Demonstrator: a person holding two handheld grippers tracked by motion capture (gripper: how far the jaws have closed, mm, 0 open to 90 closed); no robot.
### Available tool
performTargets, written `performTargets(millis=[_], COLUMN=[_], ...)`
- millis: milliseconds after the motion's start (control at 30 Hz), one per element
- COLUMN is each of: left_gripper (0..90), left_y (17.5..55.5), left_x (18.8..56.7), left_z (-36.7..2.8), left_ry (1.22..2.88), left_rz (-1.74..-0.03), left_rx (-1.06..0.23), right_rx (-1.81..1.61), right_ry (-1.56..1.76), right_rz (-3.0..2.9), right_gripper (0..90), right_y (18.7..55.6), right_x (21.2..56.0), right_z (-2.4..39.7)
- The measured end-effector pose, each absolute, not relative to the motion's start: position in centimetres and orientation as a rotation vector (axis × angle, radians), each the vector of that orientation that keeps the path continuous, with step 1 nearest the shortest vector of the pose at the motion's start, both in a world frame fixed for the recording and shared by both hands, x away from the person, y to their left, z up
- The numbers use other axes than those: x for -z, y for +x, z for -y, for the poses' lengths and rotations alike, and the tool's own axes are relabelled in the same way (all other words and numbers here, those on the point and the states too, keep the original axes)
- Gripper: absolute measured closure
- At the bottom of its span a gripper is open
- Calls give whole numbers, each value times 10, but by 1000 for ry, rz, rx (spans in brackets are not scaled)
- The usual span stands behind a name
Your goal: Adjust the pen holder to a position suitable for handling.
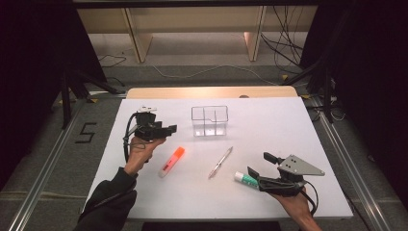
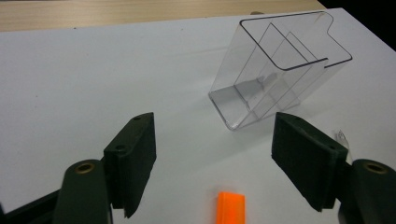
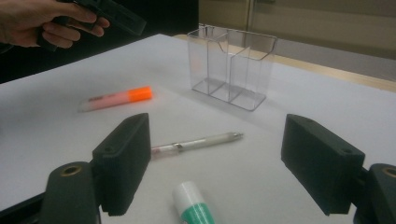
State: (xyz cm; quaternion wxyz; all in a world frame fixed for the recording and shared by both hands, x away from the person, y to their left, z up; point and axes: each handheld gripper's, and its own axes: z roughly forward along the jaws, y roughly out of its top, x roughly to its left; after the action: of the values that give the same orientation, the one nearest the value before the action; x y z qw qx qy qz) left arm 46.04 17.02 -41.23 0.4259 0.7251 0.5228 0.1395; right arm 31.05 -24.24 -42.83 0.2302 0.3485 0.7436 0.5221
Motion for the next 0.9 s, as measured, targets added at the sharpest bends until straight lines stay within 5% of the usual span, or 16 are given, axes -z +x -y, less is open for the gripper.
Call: performTargets(millis=[900], left_gripper=[238], left_y=[432], left_x=[406], left_z=[-137], left_ry=[1918], left_rz=[-1215], left_rx=[-282], right_rx=[-1441], right_ry=[976], right_rz=[-2030], right_gripper=[251], right_y=[309], right_x=[428], right_z=[247])
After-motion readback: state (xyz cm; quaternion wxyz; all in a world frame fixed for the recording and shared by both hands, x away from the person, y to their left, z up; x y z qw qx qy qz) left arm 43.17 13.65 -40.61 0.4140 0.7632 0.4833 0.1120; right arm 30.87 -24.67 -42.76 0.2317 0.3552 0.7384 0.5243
